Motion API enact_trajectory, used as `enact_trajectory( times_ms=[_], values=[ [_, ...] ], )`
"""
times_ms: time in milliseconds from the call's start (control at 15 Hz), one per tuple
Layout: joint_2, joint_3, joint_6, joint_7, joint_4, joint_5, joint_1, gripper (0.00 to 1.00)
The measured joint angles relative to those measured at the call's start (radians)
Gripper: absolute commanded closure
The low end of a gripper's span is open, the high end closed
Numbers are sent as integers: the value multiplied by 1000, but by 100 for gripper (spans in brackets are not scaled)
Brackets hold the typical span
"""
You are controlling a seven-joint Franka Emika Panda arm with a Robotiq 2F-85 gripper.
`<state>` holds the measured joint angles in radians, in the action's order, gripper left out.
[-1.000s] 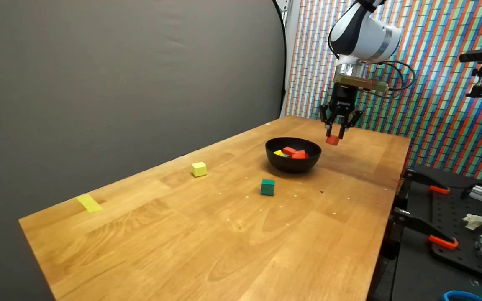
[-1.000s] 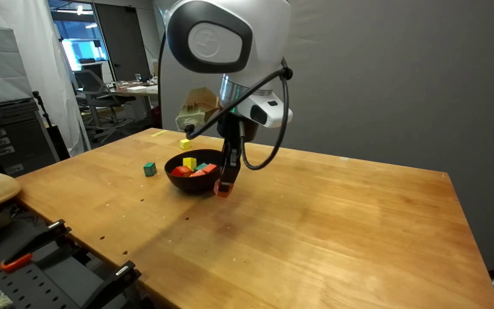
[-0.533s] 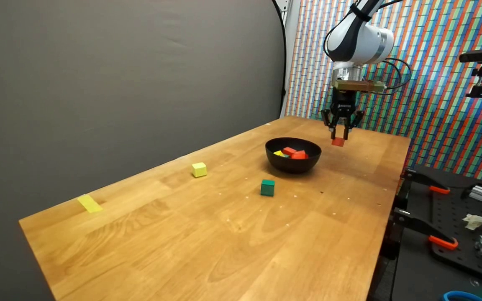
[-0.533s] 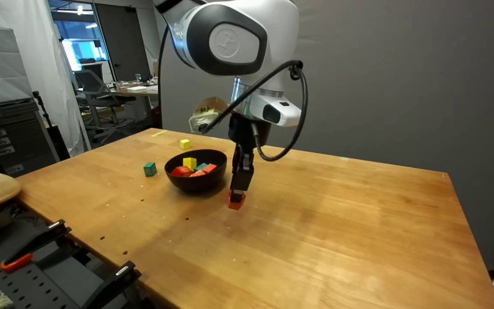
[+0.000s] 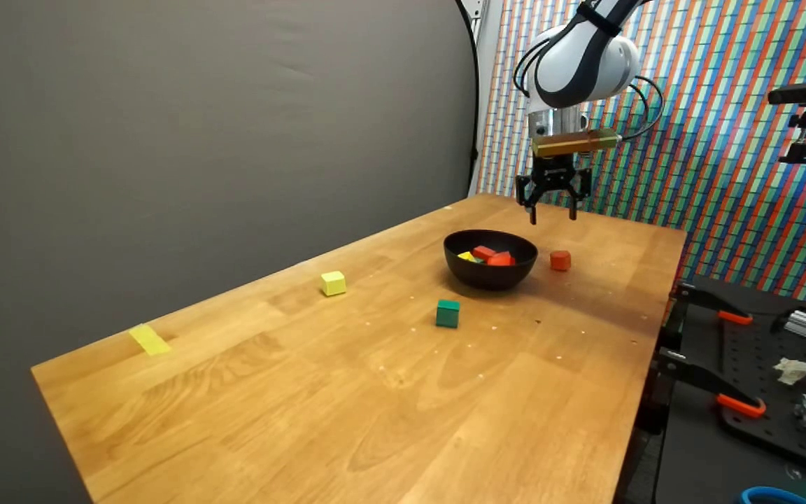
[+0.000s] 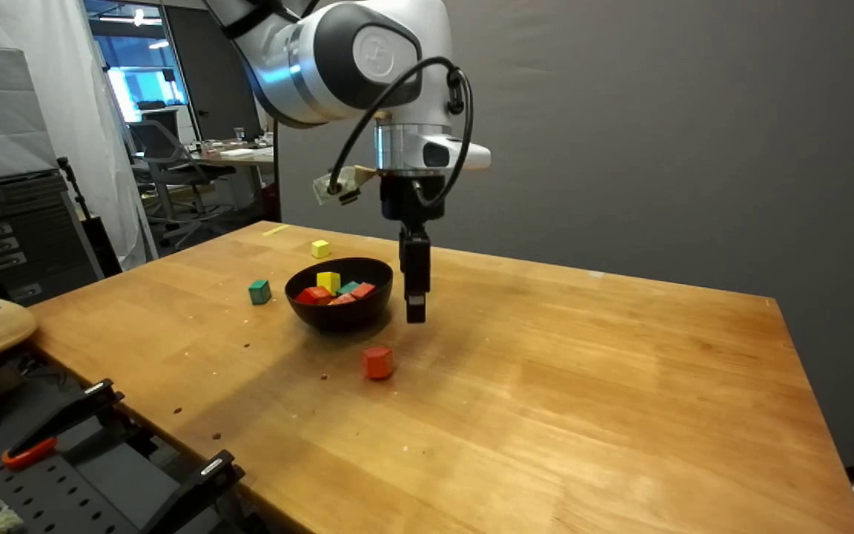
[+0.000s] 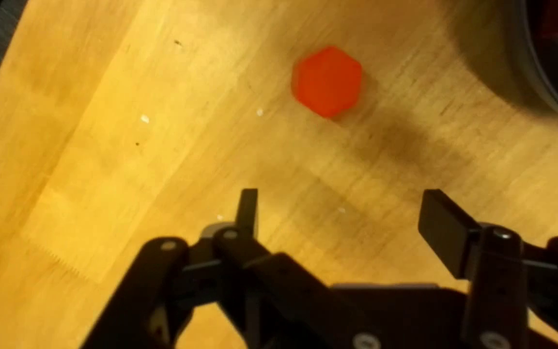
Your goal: Remove the blocks from the bowl and put them on the table
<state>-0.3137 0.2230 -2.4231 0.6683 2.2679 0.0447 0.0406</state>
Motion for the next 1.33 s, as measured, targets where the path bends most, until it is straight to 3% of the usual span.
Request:
enact_trajectory(
  times_ms=[267, 533, 667, 800, 1067, 1333],
  values=[
    [97, -19, -53, 20, -1, 24, -30, 5],
    [121, -80, -105, 18, -12, 24, -46, 25],
    [105, -107, -112, 3, -20, 32, -66, 9],
    [82, -134, -100, -47, -29, 43, -86, 1],
    [83, -181, -35, -258, -49, -30, -86, 0],
    [90, -178, -32, -296, -53, -15, -76, 0]
  ],
)
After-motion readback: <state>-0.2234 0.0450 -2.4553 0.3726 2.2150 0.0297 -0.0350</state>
